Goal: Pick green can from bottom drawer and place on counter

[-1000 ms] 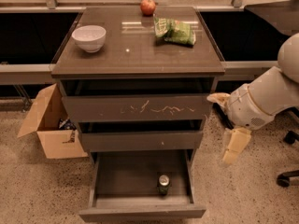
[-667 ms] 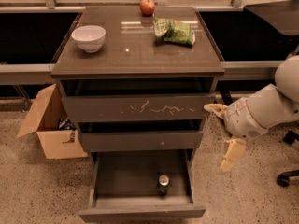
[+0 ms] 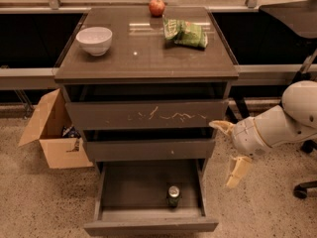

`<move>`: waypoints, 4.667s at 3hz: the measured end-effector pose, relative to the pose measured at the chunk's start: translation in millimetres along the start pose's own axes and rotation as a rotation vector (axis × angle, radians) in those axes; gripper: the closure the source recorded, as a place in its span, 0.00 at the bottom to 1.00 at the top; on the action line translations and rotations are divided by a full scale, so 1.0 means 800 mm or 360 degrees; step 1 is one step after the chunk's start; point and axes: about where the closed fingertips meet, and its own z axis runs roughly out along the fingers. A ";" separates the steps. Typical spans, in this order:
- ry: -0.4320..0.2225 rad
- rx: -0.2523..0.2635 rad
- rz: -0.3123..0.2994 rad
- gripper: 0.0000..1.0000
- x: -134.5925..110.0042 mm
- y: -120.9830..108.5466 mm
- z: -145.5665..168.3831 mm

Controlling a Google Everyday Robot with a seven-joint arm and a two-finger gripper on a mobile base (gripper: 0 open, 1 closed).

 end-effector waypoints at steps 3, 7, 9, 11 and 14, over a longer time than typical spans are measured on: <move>-0.0339 -0.0169 0.0071 0.00 0.118 0.005 0.183; -0.0482 -0.0266 0.0188 0.00 0.241 -0.021 0.362; -0.0376 -0.0234 0.0264 0.00 0.311 -0.060 0.494; -0.0402 -0.0257 0.0235 0.00 0.323 -0.064 0.520; -0.0452 -0.0262 0.0190 0.23 0.356 -0.079 0.579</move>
Offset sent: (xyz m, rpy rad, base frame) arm 0.0144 0.0028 -0.1845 0.2233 0.1191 0.0289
